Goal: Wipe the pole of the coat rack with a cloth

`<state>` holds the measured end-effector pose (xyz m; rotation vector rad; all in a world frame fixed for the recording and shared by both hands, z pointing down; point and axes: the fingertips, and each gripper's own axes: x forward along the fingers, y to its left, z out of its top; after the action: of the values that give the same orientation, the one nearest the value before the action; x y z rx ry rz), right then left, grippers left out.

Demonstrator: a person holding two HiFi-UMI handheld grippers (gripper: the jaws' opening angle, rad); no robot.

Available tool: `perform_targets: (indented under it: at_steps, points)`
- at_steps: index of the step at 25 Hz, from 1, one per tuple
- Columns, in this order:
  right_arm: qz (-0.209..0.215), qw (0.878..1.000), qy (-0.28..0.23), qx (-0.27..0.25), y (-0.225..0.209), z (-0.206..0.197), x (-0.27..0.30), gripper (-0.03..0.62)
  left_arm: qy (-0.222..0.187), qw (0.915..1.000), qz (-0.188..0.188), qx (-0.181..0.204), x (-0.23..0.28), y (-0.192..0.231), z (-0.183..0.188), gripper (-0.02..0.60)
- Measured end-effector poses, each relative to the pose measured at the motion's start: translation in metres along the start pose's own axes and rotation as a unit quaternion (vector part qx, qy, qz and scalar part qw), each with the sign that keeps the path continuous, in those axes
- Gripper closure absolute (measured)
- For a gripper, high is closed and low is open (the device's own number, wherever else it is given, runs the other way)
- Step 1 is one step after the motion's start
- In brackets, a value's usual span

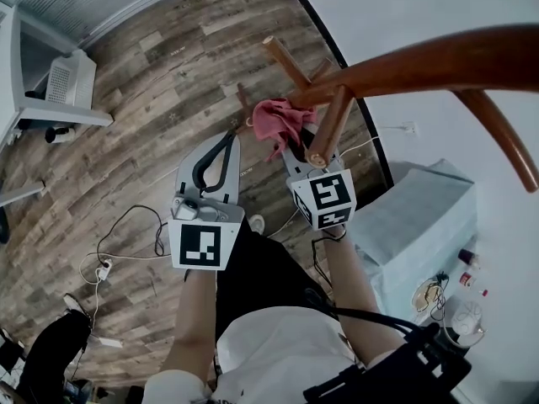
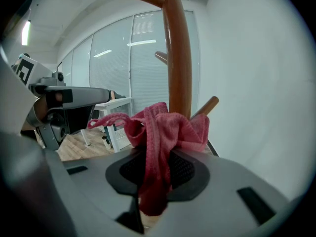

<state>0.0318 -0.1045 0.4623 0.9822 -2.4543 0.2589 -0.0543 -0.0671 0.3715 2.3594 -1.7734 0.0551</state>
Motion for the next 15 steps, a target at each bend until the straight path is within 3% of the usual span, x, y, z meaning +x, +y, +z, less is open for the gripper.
perform_targets:
  at_steps: [15]
  points:
    - [0.001,1.0,0.024,0.0,0.002,-0.029,0.021,0.493,0.005,0.9999,-0.013,0.005,0.013,0.007,-0.034,0.569]
